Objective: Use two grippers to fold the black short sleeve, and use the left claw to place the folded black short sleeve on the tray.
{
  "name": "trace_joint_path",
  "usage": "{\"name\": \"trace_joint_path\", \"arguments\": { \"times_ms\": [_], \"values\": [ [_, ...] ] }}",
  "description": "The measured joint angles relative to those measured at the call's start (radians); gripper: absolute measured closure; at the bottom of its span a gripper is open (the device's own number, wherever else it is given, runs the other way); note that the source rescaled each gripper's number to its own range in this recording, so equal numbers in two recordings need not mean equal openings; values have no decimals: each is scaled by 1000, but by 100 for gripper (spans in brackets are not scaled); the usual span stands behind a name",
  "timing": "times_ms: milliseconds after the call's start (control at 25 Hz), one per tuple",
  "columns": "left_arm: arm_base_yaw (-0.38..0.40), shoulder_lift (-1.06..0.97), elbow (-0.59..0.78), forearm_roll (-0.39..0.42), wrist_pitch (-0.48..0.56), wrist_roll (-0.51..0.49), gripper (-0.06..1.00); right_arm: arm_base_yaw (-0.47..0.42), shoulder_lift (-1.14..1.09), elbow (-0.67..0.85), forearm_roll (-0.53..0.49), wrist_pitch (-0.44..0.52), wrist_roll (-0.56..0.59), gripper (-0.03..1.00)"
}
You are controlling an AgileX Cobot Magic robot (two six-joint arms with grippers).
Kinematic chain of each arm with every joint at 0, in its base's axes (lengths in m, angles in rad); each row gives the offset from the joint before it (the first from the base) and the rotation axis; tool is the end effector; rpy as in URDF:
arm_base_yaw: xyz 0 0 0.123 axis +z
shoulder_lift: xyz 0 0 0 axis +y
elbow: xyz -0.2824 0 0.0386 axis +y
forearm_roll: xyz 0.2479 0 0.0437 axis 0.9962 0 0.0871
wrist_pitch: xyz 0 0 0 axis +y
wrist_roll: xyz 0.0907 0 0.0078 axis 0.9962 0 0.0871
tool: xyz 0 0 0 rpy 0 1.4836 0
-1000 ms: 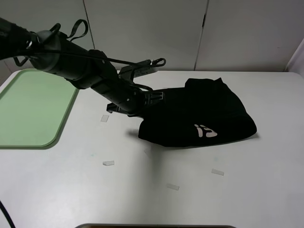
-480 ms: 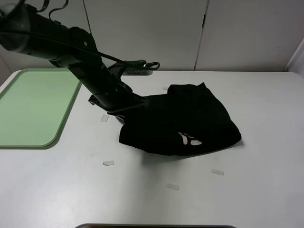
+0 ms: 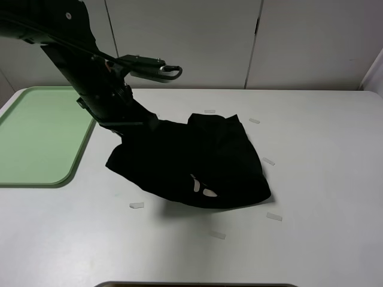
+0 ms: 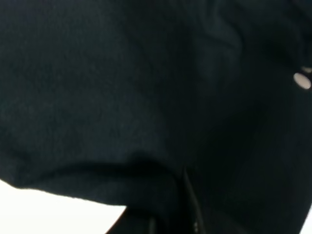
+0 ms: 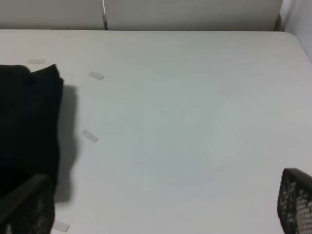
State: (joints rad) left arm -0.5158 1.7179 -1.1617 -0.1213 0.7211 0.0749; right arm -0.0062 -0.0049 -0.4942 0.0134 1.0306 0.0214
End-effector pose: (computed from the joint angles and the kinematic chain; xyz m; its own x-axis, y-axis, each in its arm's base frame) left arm 0.2983 -0.1775 0.2188 -0.8148 0.4432 -0.3737 0.5044 0.8597 -0.0802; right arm -0.0037 0.0011 0.2780 -0.4297 0.0310 -0.9024 0.0080 0.9995 0.0305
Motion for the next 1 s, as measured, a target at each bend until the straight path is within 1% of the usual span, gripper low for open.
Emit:
{"name": "trace_joint_path", "arguments": {
  "times_ms": [80,120,160,360,560,680,880,1000],
  "values": [
    [0,-34,0,19,34,-4,89,0,0,0,0,0,0,-3],
    [0,-34,0,19,34,-4,89,0,0,0,0,0,0,-3],
    [0,-64,0,32,63,-7,89,0,0,0,0,0,0,-3],
    [0,-140,0,38,135,-8,89,0,0,0,0,0,0,-3],
    [-9,-174,0,40,141,-38,89,0,0,0,0,0,0,-3],
    [-42,-154,0,56,88,-75,89,0,0,0,0,0,0,-3],
    [-121,-71,0,60,-58,-145,90,0,0,0,0,0,0,-3],
    [-169,-17,0,60,-125,-179,90,0,0,0,0,0,0,-3]
  ]
}}
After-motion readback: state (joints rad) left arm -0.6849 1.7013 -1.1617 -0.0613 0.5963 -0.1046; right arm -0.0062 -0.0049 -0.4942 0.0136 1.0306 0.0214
